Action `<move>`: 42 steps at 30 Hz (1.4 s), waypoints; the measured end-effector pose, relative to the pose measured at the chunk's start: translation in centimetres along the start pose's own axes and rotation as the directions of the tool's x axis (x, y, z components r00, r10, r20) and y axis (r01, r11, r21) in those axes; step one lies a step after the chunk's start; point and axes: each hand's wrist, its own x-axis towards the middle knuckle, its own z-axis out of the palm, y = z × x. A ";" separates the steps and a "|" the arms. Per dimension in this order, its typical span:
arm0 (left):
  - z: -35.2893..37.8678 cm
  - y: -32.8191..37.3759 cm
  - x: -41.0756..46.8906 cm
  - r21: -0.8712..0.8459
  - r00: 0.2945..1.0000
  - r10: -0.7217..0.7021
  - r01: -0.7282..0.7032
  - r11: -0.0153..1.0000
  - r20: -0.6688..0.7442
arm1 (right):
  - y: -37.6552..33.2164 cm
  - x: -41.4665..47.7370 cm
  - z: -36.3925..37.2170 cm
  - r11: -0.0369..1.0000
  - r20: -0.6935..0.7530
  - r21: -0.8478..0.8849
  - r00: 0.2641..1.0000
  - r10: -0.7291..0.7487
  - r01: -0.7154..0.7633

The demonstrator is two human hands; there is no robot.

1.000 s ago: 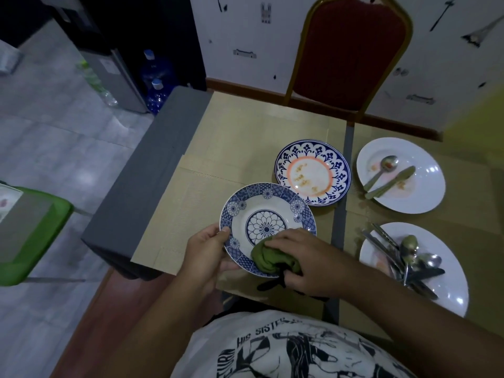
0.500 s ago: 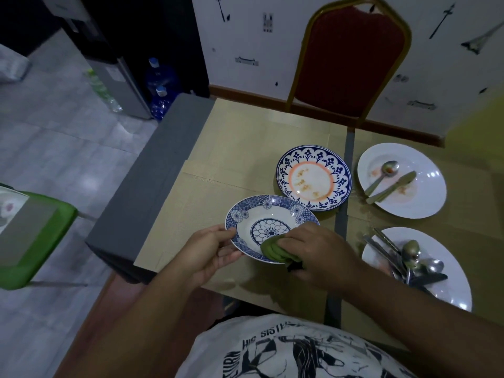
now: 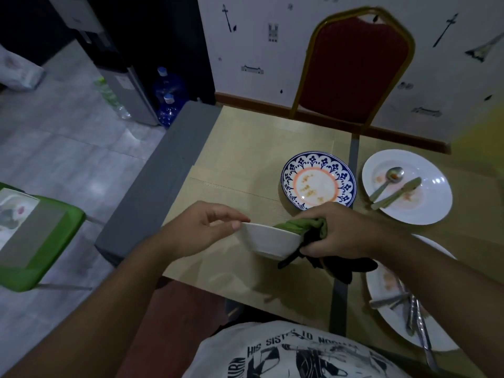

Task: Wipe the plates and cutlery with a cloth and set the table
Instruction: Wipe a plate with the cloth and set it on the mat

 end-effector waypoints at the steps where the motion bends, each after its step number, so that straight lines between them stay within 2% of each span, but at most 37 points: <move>1: -0.2 0.2 0.2 0.032 0.998 -0.002 0.001 0.999 0.057 | 0.0 0.1 -0.3 1.000 0.022 0.008 1.000 0.012 -0.012; 5: -0.2 0.3 1.1 0.194 0.973 -0.021 -0.025 0.981 0.231 | 0.1 0.4 -1.2 0.997 0.060 0.053 0.997 0.044 -0.047; 8: 0.2 -0.2 1.2 0.153 0.971 -0.035 -0.001 0.988 0.238 | -0.1 0.4 -1.8 0.994 0.057 0.089 0.996 0.066 -0.071; 11: 1.0 -0.9 0.7 -0.089 0.976 -0.091 0.111 0.990 0.198 | 0.0 0.7 -2.3 0.996 -0.037 0.049 0.996 0.075 -0.073; 14: 1.8 -1.7 -0.3 -0.337 0.964 -0.195 0.248 0.908 0.182 | 0.7 0.9 -2.4 0.996 -0.352 0.007 0.932 0.083 -0.087; 16: 2.4 -2.2 -0.8 -0.482 0.948 -0.261 0.318 0.816 0.183 | 1.2 0.5 -1.7 0.995 -0.537 -0.037 0.842 0.059 -0.093; 18: 2.9 -2.7 -1.0 -0.631 0.928 -0.313 0.367 0.684 0.201 | 1.2 -0.3 -0.3 0.995 -0.604 -0.068 0.797 0.012 -0.067; 21: 4.0 -3.5 -1.1 -0.763 0.917 -0.362 0.353 0.541 0.168 | 1.3 -1.6 3.3 0.984 -0.532 -0.171 0.836 -0.133 0.048; 24: 5.1 -4.1 -0.9 -0.829 0.908 -0.400 0.319 0.459 0.127 | 2.1 -2.4 7.4 0.895 -0.360 -0.421 0.879 -0.314 0.148; 28: 6.2 -4.6 -0.9 -0.854 0.898 -0.406 0.339 0.395 0.169 | 1.1 -0.7 9.7 0.736 -0.170 -0.586 0.837 -0.520 0.338; 30: 6.7 -4.7 -1.1 -0.835 0.895 -0.407 0.361 0.415 0.184 | 0.5 1.6 8.8 0.757 -0.209 -0.589 0.851 -0.482 0.284; 32: 7.0 -4.7 -1.4 -0.838 0.890 -0.421 0.359 0.412 0.174 | 1.1 3.6 7.1 0.856 -0.347 -0.501 0.877 -0.332 0.127; 34: 6.9 -4.9 -1.6 -0.868 0.884 -0.440 0.338 0.363 0.160 | 2.5 4.2 5.7 0.933 -0.445 -0.360 0.884 -0.145 -0.028; 36: 6.4 -5.4 -1.9 -0.902 0.872 -0.466 0.313 0.298 0.149 | 3.8 3.1 5.6 0.961 -0.489 -0.261 0.871 -0.053 -0.088; 38: 6.0 -6.1 -2.0 -0.931 0.858 -0.496 0.279 0.236 0.131 | 4.3 1.2 6.9 0.951 -0.494 -0.291 0.868 -0.058 -0.103; 42: 6.3 -6.4 -2.1 -0.961 0.845 -0.518 0.237 0.142 0.132 | 3.5 0.1 9.9 0.855 -0.376 -0.515 0.880 -0.289 0.060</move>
